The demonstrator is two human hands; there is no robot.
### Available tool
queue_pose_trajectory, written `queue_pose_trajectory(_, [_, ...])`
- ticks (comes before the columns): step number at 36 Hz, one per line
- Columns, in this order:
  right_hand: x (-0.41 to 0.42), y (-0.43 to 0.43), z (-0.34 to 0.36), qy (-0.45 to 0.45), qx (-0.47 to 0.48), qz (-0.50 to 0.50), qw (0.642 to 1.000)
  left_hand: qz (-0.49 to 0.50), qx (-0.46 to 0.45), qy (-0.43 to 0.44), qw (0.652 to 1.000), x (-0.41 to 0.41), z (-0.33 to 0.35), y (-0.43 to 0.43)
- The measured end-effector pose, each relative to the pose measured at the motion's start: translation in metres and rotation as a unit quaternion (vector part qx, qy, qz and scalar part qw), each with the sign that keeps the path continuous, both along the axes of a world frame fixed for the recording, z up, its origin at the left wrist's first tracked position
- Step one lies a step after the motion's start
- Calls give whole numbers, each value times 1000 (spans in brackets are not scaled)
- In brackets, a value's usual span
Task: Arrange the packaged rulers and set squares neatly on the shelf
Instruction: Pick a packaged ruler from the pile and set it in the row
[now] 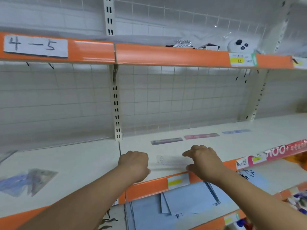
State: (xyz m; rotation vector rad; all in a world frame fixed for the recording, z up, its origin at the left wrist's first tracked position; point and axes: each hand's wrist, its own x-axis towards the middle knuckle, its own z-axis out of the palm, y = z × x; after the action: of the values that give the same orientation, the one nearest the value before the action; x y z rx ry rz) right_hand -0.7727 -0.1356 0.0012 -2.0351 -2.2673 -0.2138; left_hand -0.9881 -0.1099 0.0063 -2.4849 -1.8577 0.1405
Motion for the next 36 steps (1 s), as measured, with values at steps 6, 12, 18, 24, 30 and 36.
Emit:
queue_pose_trajectory(6, [29,19,-3,-9,-3,-27,1000,-27,-1,5,1000,27,-5,35])
queue_pose_trajectory(12, [49,54,2,-26,1,-42,999,-37,1,1,999,41,-9,78])
queue_pose_trajectory(18, [48,96,4,-13,16,-37,999,-42,9,-20,999,43,-6,113])
queue_pose_trajectory(24, [40,130,-7,-15,-8,-8,1000,-27,1,-12,1000,35,-8,133])
queue_pose_trajectory(30, [36,167,-12,-2,-51,24,998,10,-8,-6,1000,26,-8,147])
queue_pose_trajectory(36, [34,207,-16,5,-76,63,995,72,-6,-16,997,20,-7,151])
